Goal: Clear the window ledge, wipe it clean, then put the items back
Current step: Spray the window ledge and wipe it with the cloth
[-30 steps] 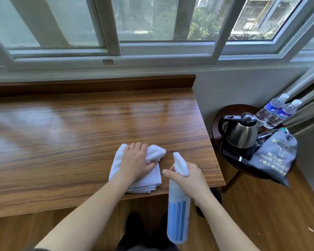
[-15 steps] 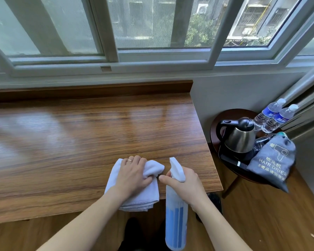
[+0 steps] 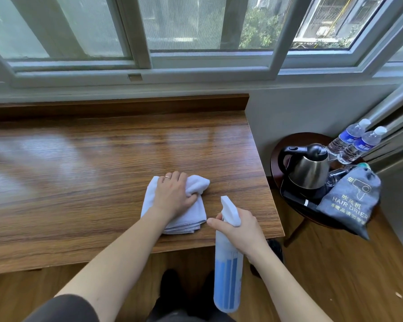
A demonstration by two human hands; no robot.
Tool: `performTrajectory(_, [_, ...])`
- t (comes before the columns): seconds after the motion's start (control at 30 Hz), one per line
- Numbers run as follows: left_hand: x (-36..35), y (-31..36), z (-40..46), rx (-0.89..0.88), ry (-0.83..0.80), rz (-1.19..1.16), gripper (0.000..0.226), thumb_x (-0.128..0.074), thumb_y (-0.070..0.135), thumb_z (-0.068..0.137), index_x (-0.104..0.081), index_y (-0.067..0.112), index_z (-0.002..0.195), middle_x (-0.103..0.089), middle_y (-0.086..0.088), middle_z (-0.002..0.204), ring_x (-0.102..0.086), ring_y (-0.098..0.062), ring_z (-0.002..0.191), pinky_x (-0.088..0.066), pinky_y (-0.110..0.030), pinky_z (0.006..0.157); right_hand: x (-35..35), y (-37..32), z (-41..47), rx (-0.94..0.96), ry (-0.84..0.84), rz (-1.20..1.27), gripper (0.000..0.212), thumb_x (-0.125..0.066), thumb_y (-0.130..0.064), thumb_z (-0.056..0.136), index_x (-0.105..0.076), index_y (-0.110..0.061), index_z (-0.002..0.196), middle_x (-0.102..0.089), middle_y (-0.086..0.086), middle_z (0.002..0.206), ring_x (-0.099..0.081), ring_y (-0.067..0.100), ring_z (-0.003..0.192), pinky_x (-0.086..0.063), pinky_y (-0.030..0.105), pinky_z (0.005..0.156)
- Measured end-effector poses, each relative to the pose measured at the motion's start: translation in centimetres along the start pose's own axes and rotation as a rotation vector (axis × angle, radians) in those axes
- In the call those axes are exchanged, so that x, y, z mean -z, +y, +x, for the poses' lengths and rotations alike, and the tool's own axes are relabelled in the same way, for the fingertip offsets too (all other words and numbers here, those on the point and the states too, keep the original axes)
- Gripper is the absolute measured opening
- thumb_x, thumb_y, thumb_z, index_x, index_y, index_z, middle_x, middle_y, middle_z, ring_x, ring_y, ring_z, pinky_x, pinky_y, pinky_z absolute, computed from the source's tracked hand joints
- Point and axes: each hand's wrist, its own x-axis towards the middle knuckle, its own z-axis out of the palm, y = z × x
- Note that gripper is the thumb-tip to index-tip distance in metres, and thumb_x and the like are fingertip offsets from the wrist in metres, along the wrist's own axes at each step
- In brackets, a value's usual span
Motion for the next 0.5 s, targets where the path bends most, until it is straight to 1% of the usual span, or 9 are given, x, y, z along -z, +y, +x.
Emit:
performTrajectory(0.13, [-0.2, 0.5, -2.7, -0.038, 0.018, -0.004, 0.05, -0.049, 0.056, 0.062, -0.06, 0.013, 0.086, -0.06, -0.005, 0.08, -0.058, -0.03, 0.071, -0.043, -0.037, 0.065, 0.1, 0.2, -0.1, 0.013, -0.002, 0.003, 0.028, -0.078, -0.05, 0.075, -0.067, -0.023, 0.075, -0.067, -0.005, 0.074, -0.063, 0.011, 0.075, -0.046, 0.029, 0.066])
performTrajectory(0.23, [-0.5, 1.1, -5.8, -0.073, 0.026, -0.021, 0.049, -0.053, 0.055, 0.063, -0.06, 0.014, 0.089, -0.059, -0.003, 0.083, -0.057, -0.028, 0.074, -0.044, -0.038, 0.067, 0.3, 0.3, -0.3, 0.024, -0.008, 0.014, 0.028, -0.078, -0.05, 0.074, -0.067, -0.025, 0.074, -0.067, -0.006, 0.073, -0.062, 0.01, 0.074, -0.046, 0.029, 0.066])
performTrajectory(0.33, [-1.0, 1.5, -8.4, -0.069, 0.06, -0.056, 0.046, -0.054, 0.054, 0.063, -0.06, 0.015, 0.088, -0.058, -0.002, 0.083, -0.056, -0.028, 0.074, -0.044, -0.039, 0.067, 0.6, 0.2, -0.5, 0.026, -0.01, 0.028, 0.028, -0.078, -0.049, 0.074, -0.067, -0.024, 0.074, -0.066, -0.006, 0.072, -0.061, 0.01, 0.073, -0.044, 0.028, 0.065])
performTrajectory(0.4, [-1.3, 1.5, -8.9, -0.054, 0.072, -0.075, 0.046, -0.056, 0.054, 0.063, -0.061, 0.016, 0.088, -0.058, -0.001, 0.083, -0.057, -0.027, 0.075, -0.045, -0.039, 0.068, 0.7, 0.2, -0.6, 0.029, -0.011, 0.024, 0.028, -0.078, -0.049, 0.074, -0.068, -0.023, 0.075, -0.067, -0.005, 0.074, -0.061, 0.01, 0.074, -0.045, 0.029, 0.065])
performTrajectory(0.5, [-1.4, 1.1, -7.8, -0.067, 0.041, -0.075, 0.048, -0.056, 0.058, 0.065, -0.062, 0.017, 0.089, -0.059, 0.002, 0.084, -0.058, -0.025, 0.078, -0.044, -0.039, 0.071, 0.9, 0.1, -0.7, 0.029, -0.007, 0.01, 0.029, -0.077, -0.049, 0.076, -0.068, -0.021, 0.075, -0.067, -0.005, 0.074, -0.06, 0.008, 0.072, -0.043, 0.027, 0.063])
